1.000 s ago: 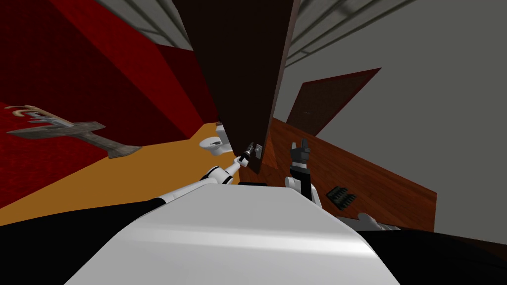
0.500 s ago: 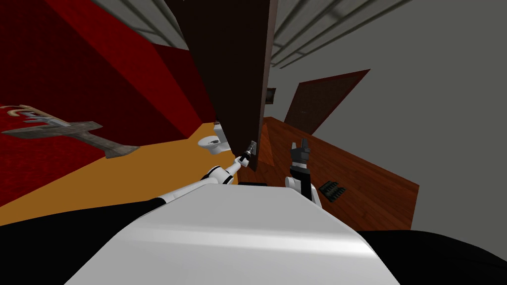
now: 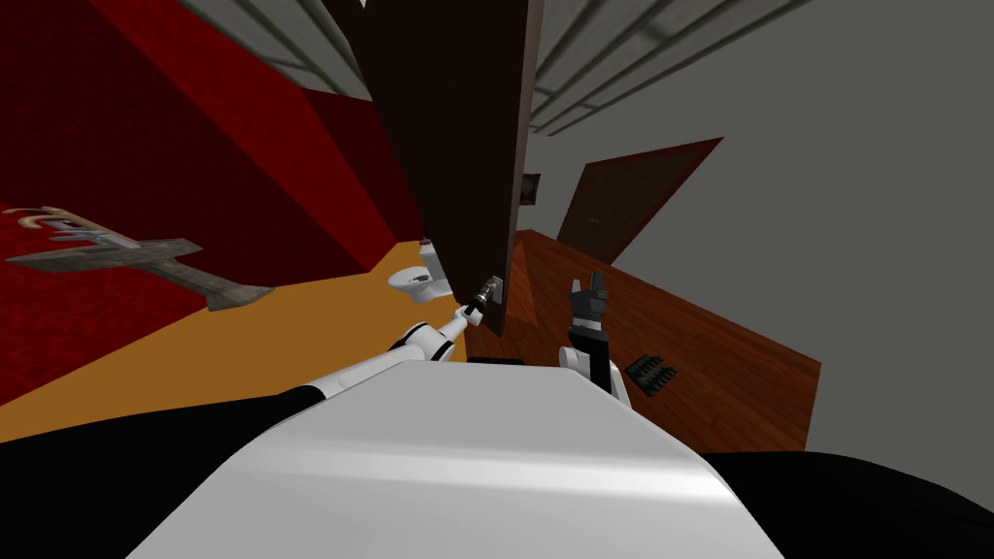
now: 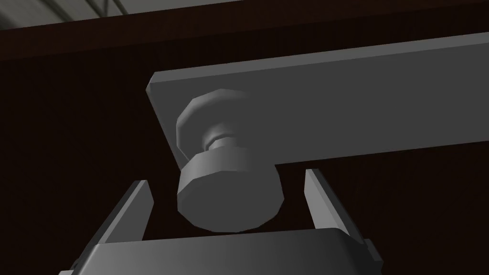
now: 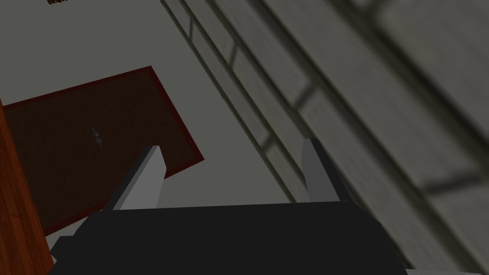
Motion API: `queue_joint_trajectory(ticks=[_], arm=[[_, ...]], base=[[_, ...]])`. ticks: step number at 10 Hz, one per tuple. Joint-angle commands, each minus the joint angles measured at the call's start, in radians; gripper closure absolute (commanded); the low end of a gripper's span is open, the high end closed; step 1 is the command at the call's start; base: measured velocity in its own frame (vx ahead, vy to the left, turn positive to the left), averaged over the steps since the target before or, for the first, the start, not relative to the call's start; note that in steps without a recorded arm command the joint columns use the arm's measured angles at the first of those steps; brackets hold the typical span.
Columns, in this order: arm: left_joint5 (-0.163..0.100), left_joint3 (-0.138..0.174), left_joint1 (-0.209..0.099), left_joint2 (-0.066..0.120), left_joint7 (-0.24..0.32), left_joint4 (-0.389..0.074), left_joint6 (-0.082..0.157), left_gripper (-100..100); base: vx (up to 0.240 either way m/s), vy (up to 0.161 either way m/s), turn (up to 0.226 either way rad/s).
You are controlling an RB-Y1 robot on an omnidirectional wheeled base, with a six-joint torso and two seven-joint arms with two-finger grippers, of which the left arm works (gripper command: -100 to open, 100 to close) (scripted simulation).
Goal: Push the door open
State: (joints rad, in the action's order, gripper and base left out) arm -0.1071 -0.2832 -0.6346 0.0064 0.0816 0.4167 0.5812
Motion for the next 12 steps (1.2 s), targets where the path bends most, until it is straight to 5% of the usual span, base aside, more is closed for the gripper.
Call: queue_joint_trajectory(ticks=[1, 3, 4, 8, 9, 12], arm=[[0.002, -0.003, 0.018, 0.009, -0.001, 0.037, -0.022, -100], [0.003, -0.005, 0.019, -0.043, 0.0, 0.037, -0.019, -100], [0.003, -0.005, 0.019, -0.043, 0.0, 0.011, -0.019, -100], [0.003, -0.004, 0.013, -0.045, 0.0, 0.025, -0.013, -100], [0.003, -0.004, 0.013, -0.045, 0.0, 0.025, -0.013, 100], [0.003, -0.004, 0.013, -0.045, 0.0, 0.025, -0.013, 100]], base=[[0.015, 0.016, 0.0], [0.027, 0.037, 0.0], [0.02, 0.024, -0.009], [0.001, 0.002, 0.001], [0.0, 0.0, 0.0], [0.0, 0.0, 0.0]])
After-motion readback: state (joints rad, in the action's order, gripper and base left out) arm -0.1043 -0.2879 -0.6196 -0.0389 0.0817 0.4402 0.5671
